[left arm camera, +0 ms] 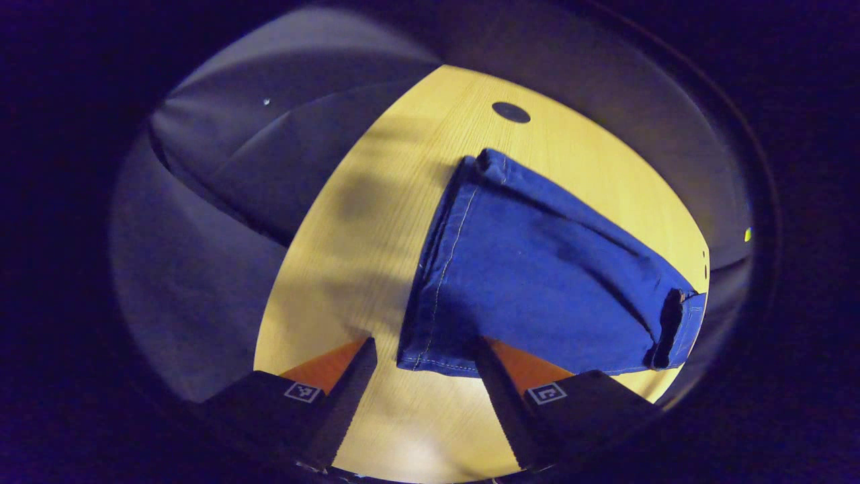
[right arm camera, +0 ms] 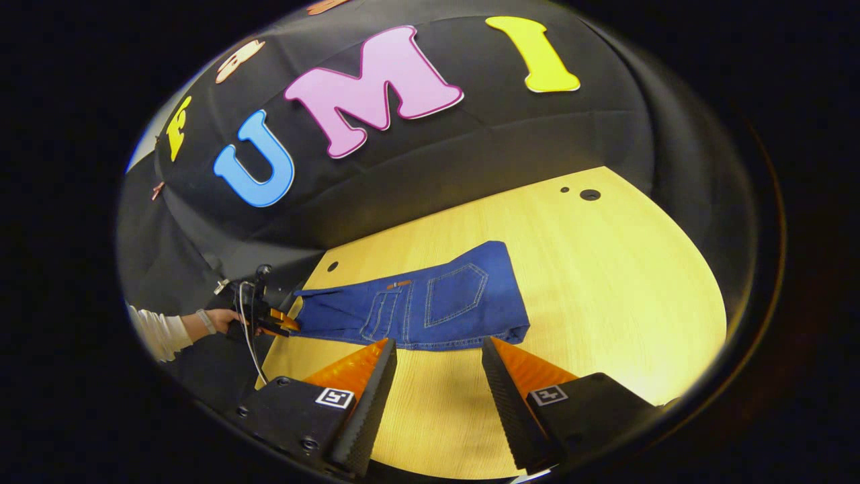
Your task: Grasp the waist and the cuffs of the jeans and fold them to make the two legs overlap; first hold the waist and fold one-third of the jeans toward the cuffs, then hold the cuffs and fold the remaining one-third in the same direction to finish folding.
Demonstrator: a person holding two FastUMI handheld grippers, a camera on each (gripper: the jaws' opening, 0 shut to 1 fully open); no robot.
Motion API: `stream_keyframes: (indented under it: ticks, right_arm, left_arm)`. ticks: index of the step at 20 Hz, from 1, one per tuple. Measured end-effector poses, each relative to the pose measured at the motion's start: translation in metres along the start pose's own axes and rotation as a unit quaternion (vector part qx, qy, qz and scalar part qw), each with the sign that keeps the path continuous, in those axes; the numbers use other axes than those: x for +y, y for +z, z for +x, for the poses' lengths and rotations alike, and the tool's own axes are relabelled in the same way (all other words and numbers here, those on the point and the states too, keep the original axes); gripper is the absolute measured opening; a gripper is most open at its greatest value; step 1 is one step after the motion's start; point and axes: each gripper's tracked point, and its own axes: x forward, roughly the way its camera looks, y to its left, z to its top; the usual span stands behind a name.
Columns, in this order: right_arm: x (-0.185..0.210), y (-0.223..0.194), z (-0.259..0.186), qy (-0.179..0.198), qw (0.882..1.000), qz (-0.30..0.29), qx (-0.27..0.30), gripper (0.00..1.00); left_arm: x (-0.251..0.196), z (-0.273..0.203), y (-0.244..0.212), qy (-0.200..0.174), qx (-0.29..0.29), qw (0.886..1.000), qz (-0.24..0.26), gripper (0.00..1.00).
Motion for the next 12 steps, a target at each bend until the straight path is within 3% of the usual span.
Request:
stream_keyframes:
  ticks: [2,5,8,12]
  right_arm:
    - [-0.003,0.000,0.000,-0.006,1.000,0.001,-0.003,0.80]
    - [0.004,-0.002,0.003,0.000,1.000,0.009,-0.001,0.79]
    - [0.010,-0.004,0.007,0.006,1.000,0.008,0.002,0.79]
    - [0.013,-0.007,0.011,0.007,1.000,0.005,0.008,0.79]
  left_arm:
    - [-0.007,0.007,-0.004,-0.004,0.020,0.999,0.047,0.91]
    - [-0.021,0.006,-0.007,-0.018,0.044,0.995,0.091,0.66]
    - [-0.032,0.008,-0.013,-0.045,0.063,0.992,0.103,0.33]
    - [-0.041,0.002,-0.010,-0.068,0.047,0.994,0.072,0.17]
